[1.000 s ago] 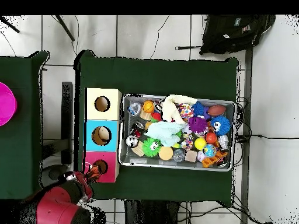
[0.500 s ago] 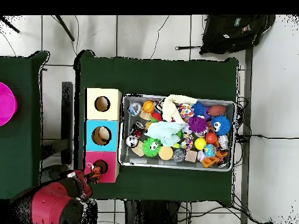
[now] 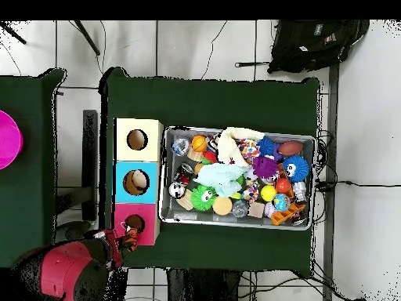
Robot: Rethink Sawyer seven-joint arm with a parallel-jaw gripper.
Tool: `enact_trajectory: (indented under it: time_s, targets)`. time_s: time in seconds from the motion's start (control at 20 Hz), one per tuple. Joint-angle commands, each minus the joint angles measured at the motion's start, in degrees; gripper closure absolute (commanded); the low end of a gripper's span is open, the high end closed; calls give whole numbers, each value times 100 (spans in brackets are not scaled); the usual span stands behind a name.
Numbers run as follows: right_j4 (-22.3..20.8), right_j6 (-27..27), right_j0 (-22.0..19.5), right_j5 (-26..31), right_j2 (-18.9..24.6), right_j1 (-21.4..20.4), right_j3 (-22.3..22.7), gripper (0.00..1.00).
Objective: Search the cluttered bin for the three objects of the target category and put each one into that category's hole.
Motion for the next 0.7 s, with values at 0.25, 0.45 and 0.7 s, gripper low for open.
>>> enact_trajectory:
  time_s: [0.25,0.45,0.7]
  targets:
    - [130,1642,-79,291,221,328,-296,100]
    - [190,1644,-144,78,269,443,-283,100]
    - [261,1675,-171,-117,311,584,-310,100]
